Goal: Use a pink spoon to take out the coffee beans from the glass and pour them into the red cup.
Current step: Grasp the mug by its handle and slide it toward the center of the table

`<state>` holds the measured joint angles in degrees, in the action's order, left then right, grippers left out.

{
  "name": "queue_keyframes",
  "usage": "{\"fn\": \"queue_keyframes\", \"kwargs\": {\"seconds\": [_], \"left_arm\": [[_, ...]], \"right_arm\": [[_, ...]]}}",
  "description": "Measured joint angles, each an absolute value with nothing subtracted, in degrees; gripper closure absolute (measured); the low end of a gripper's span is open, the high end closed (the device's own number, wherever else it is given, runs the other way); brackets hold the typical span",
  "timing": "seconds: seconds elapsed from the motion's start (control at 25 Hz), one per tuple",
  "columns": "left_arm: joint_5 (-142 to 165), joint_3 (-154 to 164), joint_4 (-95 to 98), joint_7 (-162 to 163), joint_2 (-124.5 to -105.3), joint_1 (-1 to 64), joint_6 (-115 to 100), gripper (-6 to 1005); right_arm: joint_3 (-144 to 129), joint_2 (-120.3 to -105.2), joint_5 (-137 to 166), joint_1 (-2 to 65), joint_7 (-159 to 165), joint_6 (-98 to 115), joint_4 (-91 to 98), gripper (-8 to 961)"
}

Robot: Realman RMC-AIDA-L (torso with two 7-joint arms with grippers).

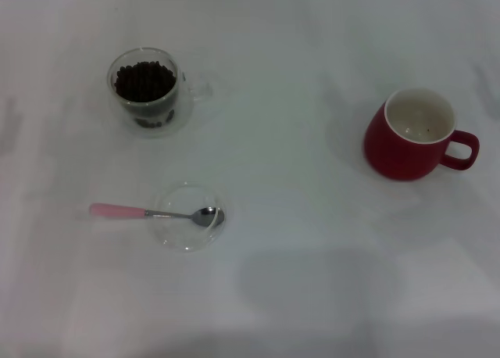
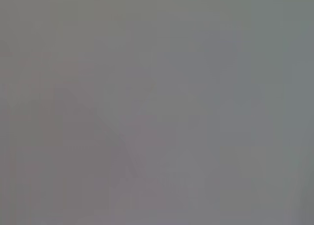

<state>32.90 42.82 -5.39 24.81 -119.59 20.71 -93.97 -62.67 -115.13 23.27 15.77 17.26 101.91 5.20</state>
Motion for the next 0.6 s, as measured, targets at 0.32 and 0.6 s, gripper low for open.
{"fn": "queue_keyframes", "kwargs": {"seconds": [0.32,0.6], "left_arm": [[33.21,42.78,-5.37,26.59,-119.46,21.68,-94.11,137],[35.39,42.89,-5.08,27.74,-119.49,22.63,-94.53,138]], "right_arm": [[-63.08,-115.22,23.59,16.15,17.14,101.15,4.92,310],[-63.13,-115.31,23.4,16.2,17.43,101.38,4.63,318]]}}
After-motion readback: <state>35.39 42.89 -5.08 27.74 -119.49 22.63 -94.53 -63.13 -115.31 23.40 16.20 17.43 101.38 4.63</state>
